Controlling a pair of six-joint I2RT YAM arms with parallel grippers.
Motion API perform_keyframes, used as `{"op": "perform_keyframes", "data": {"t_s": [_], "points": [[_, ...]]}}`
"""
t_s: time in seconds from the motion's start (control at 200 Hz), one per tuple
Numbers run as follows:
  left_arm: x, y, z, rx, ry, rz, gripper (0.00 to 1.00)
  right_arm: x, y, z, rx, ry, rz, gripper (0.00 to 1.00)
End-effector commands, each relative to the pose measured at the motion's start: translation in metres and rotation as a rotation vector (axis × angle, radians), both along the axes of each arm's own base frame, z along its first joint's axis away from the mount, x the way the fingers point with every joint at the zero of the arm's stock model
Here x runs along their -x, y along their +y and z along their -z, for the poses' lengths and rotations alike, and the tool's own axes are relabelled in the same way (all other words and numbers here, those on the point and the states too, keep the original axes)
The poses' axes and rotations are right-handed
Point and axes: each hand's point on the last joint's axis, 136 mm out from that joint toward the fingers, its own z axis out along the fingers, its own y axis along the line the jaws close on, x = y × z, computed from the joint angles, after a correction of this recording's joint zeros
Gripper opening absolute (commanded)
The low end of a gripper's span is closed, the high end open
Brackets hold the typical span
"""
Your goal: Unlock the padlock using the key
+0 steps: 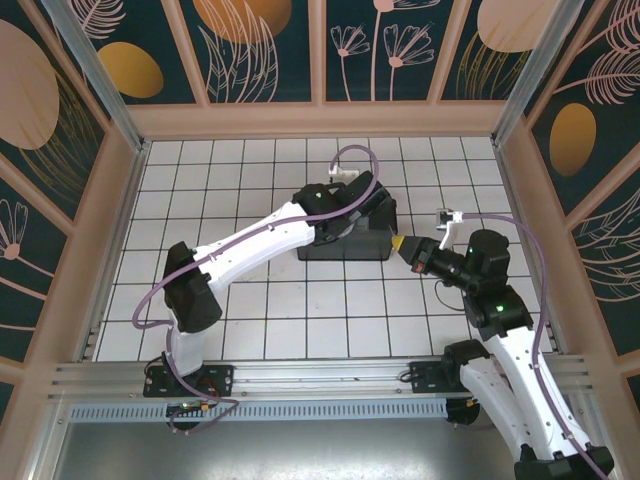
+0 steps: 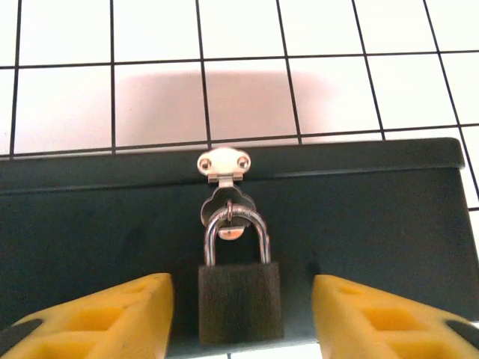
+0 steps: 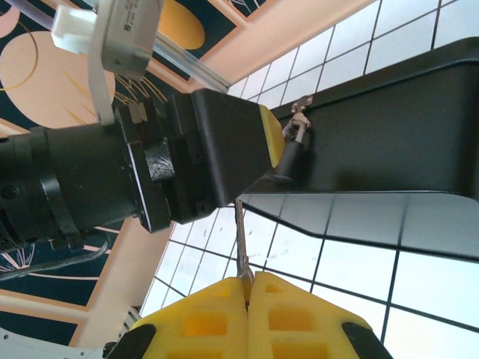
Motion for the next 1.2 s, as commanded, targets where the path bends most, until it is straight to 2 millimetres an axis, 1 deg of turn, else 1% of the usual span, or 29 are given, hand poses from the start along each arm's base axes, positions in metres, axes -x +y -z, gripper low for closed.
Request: {"op": "perform_keyframes", "data": {"t_s": [0.0,0.145,0.17,0.205,0.23,0.255,0.285,0.33,0.38,0.45,0.48,0.53,0.586,0.666,0.701,0.746,0.811,0.921,1.031,1.111,1.141,1.151,1.191], "points": [[-0.004,0.012,-0.020,-0.018,-0.031,0.013,0.60,0.002,-0.002,0.007,0.011,0.005,0.005,0.05],[-0.017,0.028,-0.043,0.106,-0.007,0.058,0.67,0.001,-0.002,0.020,0.004,0.040,0.008,0.05],[-0.023,0.028,-0.051,0.134,-0.032,0.068,0.70,0.001,-0.001,0.021,-0.002,0.044,0.007,0.05],[-0.031,0.037,-0.058,0.138,-0.054,0.070,0.73,0.002,0.000,0.022,-0.013,0.049,0.002,0.05],[-0.038,0.042,-0.061,0.130,-0.069,0.085,0.75,0.003,0.002,0.021,-0.025,0.048,-0.004,0.05],[-0.046,0.048,-0.058,0.109,-0.075,0.099,0.76,0.003,0.003,0.022,-0.036,0.050,-0.008,0.05],[-0.058,0.059,-0.053,0.073,-0.079,0.098,0.75,0.004,0.005,0.022,-0.051,0.053,-0.012,0.05],[-0.078,0.074,-0.037,0.014,-0.070,0.109,0.74,0.006,0.008,0.022,-0.068,0.057,-0.018,0.05],[-0.100,0.093,-0.014,-0.027,-0.042,0.095,0.67,0.008,0.011,0.022,-0.082,0.062,-0.017,0.05],[-0.124,0.110,0.016,-0.014,-0.003,0.095,0.60,0.011,0.018,0.025,-0.085,0.074,-0.020,0.05],[-0.129,0.113,0.028,0.019,0.024,0.103,0.58,0.012,0.021,0.025,-0.085,0.079,-0.019,0.05],[-0.138,0.116,0.042,0.068,0.044,0.126,0.57,0.014,0.027,0.027,-0.082,0.087,-0.027,0.05],[-0.142,0.118,0.056,0.049,0.060,0.156,0.57,0.016,0.033,0.029,-0.076,0.095,-0.029,0.05],[-0.133,0.115,0.073,0.029,0.111,0.215,0.55,0.015,0.039,0.030,-0.079,0.100,-0.029,0.05],[-0.127,0.114,0.075,0.038,0.119,0.232,0.55,0.017,0.044,0.031,-0.080,0.103,-0.042,0.05],[-0.119,0.115,0.074,0.052,0.114,0.241,0.55,0.016,0.046,0.033,-0.084,0.107,-0.044,0.05],[-0.107,0.116,0.066,0.082,0.098,0.267,0.56,0.015,0.048,0.037,-0.088,0.113,-0.044,0.05],[-0.082,0.104,0.054,0.168,0.103,0.371,0.57,0.013,0.048,0.045,-0.080,0.125,-0.036,0.05],[-0.057,0.098,0.058,0.179,0.137,0.436,0.56,0.013,0.046,0.051,-0.063,0.141,-0.027,0.05],[-0.037,0.097,0.067,0.172,0.159,0.456,0.55,0.014,0.045,0.053,-0.052,0.149,-0.031,0.05],[-0.031,0.097,0.076,0.170,0.179,0.457,0.55,0.015,0.044,0.053,-0.049,0.149,-0.033,0.05],[-0.029,0.098,0.068,0.178,0.162,0.458,0.55,0.015,0.044,0.053,-0.048,0.147,-0.035,0.05],[-0.018,0.096,0.068,0.193,0.168,0.475,0.54,0.017,0.045,0.052,-0.046,0.145,-0.044,0.05]]}}
